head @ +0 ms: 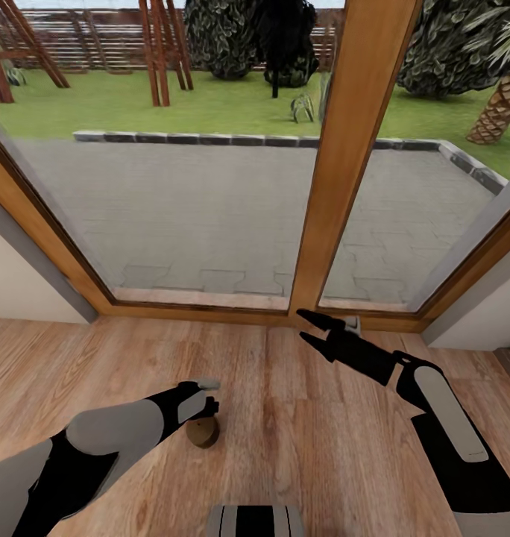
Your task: Place each of the two pumpkins and all three candles from the living room inside a cabinet in the living room (use any cabinet), then make sure every cabinet is closed, and position the cauldron so it is next to a table in the living room.
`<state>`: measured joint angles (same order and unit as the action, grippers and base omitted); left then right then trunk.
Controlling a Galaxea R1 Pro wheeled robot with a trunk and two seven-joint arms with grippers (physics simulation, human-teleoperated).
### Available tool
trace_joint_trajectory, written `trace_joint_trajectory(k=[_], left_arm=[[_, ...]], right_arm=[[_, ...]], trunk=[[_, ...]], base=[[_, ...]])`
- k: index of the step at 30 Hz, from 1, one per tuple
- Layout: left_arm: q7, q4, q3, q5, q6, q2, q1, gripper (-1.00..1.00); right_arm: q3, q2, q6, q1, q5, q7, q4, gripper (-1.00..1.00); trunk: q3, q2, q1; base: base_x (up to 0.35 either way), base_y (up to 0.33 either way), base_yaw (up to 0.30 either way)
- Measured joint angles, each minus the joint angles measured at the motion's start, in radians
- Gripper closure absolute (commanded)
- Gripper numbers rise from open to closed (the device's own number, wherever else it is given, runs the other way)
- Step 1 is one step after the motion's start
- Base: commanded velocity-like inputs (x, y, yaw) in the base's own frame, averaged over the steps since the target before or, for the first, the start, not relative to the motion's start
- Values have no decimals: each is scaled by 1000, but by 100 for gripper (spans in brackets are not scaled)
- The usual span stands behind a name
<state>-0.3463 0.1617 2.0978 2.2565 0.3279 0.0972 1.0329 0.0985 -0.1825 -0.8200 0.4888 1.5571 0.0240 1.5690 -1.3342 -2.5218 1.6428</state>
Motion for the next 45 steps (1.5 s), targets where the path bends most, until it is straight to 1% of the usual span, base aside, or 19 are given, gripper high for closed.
trace_joint_trajectory(k=[4,7,12,13,17,18,23,28,32,38,42,45], left_arm=[[-1,1,1,0,1,13,0,-100],[-2,0,1,0,1,14,0,-100],[-2,1,1,0,-1,15,0,-100],[-2,1,1,0,-1,14,0,-100],[-2,0,1,0,-1,14,0,-100],[-2,0,1,0,-1,14,0,-100],[-2,0,1,0,-3,15,0,-100],[-2,1,1,0,-3,15,0,-100],[-2,0,2,-1,-3,15,0,-100],[-2,0,6,-1,-3,15,0,-100],[-2,0,7,-1,-3,15,0,-100],[-2,0,7,-1,-3,15,0,-100]], right_arm=[[-12,-1,8,-1,-1,-17,-3,-100],[-27,-2,2,-1,1,-22,-6,-100],[-36,-8,0,-3,2,-25,-7,-100],[-51,-10,0,-4,2,-25,-7,-100],[-72,-11,0,-5,2,-25,-7,-100],[-74,-12,0,-5,2,-25,-7,-100],[-76,-12,0,-5,2,-26,-7,-100],[-76,-12,0,-5,4,-27,-7,-100],[-76,-12,0,-5,3,-27,-7,-100],[-76,-12,0,-5,4,-27,-7,-100],[-76,-12,0,-6,3,-27,-7,-100],[-76,-12,0,-6,4,-27,-7,-100]], trunk=[[0,0,0],[0,0,0],[0,0,0],[0,0,0],[0,0,0],[-4,0,1],[-23,-1,3],[-23,-1,3],[-39,-2,5],[-39,-2,5],[-54,-3,6],[-54,-3,6]], base=[[0,0,0],[0,0,0],[0,0,0],[0,0,0],[0,0,0],[0,0,0],[0,0,0],[0,0,0],[0,0,0],[0,0,0],[0,0,0],[0,0,0]])
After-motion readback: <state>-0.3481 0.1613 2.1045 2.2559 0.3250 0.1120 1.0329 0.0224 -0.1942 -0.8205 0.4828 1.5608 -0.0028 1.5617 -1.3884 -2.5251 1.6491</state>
